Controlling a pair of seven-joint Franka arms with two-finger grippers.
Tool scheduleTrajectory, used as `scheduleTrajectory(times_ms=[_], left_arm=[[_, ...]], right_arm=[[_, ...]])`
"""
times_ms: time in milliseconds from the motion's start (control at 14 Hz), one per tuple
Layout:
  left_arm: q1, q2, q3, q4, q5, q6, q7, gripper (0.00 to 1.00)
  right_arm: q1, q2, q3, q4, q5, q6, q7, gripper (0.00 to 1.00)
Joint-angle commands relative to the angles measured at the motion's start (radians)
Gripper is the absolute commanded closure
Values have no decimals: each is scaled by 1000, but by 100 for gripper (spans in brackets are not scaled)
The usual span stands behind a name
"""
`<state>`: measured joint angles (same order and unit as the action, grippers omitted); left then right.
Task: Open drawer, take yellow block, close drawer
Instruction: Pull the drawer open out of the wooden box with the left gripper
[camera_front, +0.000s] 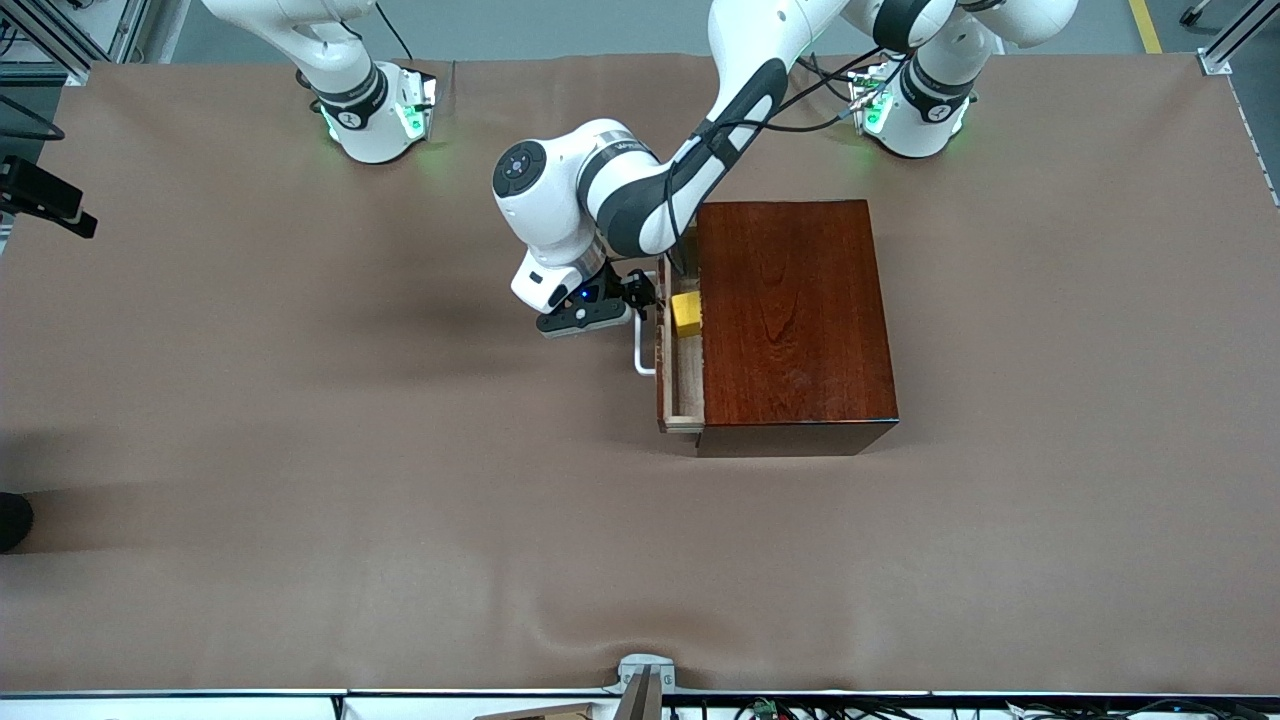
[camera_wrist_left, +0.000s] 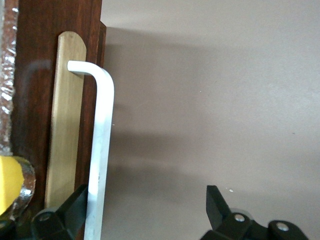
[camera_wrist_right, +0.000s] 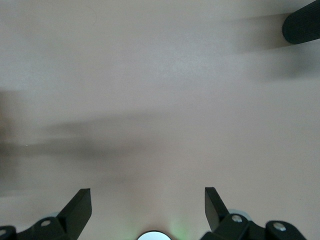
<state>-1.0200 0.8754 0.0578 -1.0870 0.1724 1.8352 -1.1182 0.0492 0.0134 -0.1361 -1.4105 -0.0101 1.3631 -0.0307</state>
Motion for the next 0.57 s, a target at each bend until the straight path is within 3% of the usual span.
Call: scheduleTrajectory(times_ms=[0,502], left_arm=[[-9,19,-29,35,-10,42,-54,0],[-9,22,-32,35,-22,114,-135,0]], right_arm=[[-17,8,13,8,-19,1,-9,0],[-20,16,12,8,-16,1,-8,0]])
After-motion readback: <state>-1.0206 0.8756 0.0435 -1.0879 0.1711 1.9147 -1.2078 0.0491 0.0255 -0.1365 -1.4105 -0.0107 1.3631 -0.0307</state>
